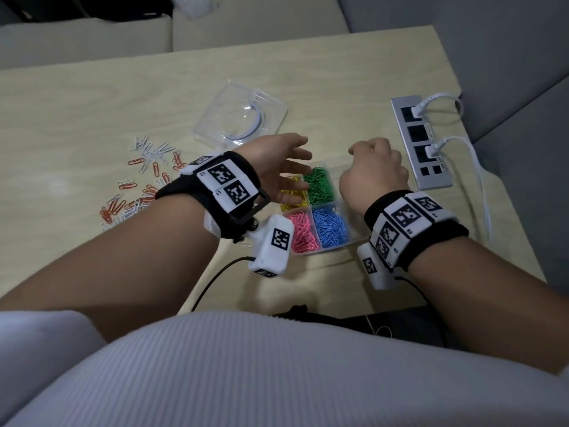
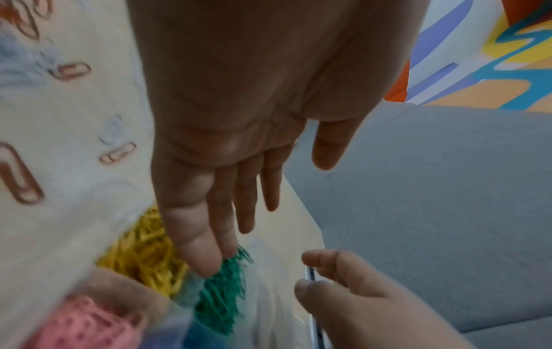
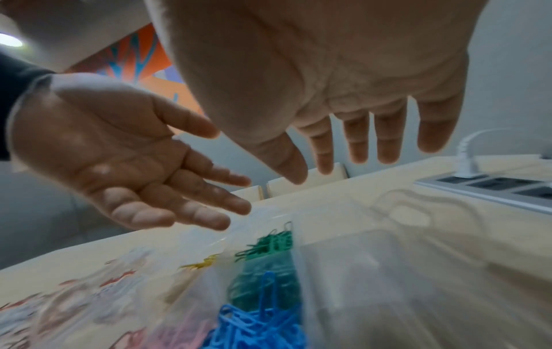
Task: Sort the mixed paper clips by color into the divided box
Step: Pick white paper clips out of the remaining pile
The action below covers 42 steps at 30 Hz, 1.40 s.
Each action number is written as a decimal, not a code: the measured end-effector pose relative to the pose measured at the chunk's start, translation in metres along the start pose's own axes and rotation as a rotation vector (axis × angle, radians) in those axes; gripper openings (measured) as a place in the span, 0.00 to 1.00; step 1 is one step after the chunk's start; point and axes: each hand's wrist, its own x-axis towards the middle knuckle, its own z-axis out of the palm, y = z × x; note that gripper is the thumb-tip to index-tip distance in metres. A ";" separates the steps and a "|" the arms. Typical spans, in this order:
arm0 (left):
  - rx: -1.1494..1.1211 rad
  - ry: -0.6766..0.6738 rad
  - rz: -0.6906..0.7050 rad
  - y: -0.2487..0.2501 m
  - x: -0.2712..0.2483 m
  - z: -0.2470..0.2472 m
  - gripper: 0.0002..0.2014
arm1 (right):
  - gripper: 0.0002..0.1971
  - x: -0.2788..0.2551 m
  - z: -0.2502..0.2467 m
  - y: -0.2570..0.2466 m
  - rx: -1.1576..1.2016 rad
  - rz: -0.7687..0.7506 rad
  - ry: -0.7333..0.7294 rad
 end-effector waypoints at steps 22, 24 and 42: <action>0.360 0.537 -0.098 -0.114 -0.072 -0.239 0.06 | 0.12 -0.070 0.083 -0.192 -0.233 -0.766 -0.490; 0.426 0.550 -0.085 -0.121 -0.075 -0.246 0.06 | 0.12 -0.076 0.091 -0.204 -0.231 -0.813 -0.492; 0.787 0.672 0.156 -0.133 -0.057 -0.272 0.09 | 0.12 -0.094 0.119 -0.236 -0.427 -0.774 -0.256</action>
